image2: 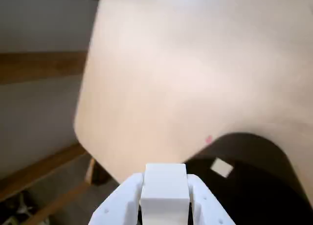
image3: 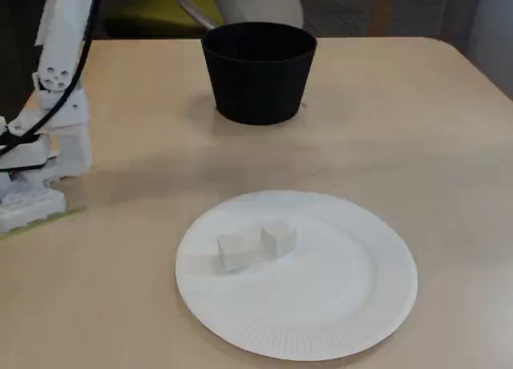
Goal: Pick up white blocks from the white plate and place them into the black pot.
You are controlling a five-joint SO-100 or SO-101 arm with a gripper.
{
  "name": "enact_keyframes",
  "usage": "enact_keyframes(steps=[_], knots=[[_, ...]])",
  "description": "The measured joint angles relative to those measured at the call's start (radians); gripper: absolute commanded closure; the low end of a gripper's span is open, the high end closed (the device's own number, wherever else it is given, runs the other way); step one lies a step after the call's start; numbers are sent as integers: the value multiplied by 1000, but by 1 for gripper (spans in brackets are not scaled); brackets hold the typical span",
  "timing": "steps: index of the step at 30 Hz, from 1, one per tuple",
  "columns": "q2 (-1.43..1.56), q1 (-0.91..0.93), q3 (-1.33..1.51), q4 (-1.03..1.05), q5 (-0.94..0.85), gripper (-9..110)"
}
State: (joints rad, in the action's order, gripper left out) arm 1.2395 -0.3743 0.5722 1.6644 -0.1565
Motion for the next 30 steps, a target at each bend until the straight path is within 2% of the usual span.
enact_keyframes(steps=[6,14,17,20,22,23,24,25,30], knots=[[77,-204,325,0,21,104],[9,-337,356,-17,17,103],[8,-331,356,-28,18,83],[11,-333,356,-28,-17,72],[15,-334,356,-31,-23,75],[21,-331,356,-34,-26,81],[29,-325,356,-35,-26,89],[38,-318,356,-37,-26,103],[132,-233,356,-37,-3,104]])
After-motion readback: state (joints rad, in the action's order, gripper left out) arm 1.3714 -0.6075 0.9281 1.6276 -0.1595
